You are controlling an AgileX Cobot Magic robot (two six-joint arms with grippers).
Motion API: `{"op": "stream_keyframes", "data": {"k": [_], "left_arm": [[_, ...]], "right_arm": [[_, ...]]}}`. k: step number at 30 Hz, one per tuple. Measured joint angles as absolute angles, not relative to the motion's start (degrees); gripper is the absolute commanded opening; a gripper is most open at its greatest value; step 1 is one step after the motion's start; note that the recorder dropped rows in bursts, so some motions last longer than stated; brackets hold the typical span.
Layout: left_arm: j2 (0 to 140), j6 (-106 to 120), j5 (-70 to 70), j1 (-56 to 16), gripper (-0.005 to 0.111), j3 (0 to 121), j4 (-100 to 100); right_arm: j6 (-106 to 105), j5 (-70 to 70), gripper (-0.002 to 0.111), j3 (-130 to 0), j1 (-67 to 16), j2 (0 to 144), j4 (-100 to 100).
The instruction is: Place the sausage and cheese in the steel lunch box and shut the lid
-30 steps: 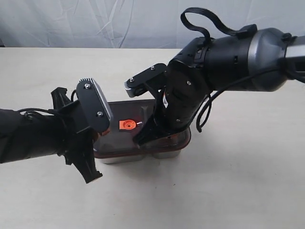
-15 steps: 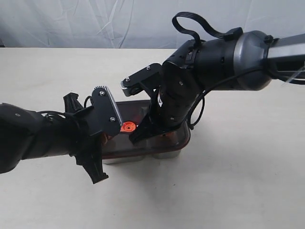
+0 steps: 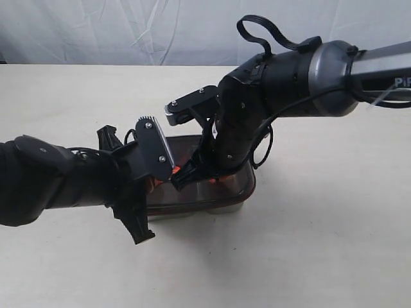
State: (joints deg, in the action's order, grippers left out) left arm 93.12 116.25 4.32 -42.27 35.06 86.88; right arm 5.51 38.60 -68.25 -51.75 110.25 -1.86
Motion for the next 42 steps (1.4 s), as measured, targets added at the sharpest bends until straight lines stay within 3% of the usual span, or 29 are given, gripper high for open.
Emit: {"op": "stream_keyframes", "data": {"k": [30,42], "left_arm": [[87.89,116.14,7.27,-42.27,0.000,34.80,87.79],[88.42,116.14,5.66,-42.27,0.000,34.80,88.25]], "right_arm": [[6.61,34.60,-0.001,-66.45,-51.53,105.70,-3.09],[16.51,36.48,-0.001,-66.45,-51.63,106.15,-13.78]]}}
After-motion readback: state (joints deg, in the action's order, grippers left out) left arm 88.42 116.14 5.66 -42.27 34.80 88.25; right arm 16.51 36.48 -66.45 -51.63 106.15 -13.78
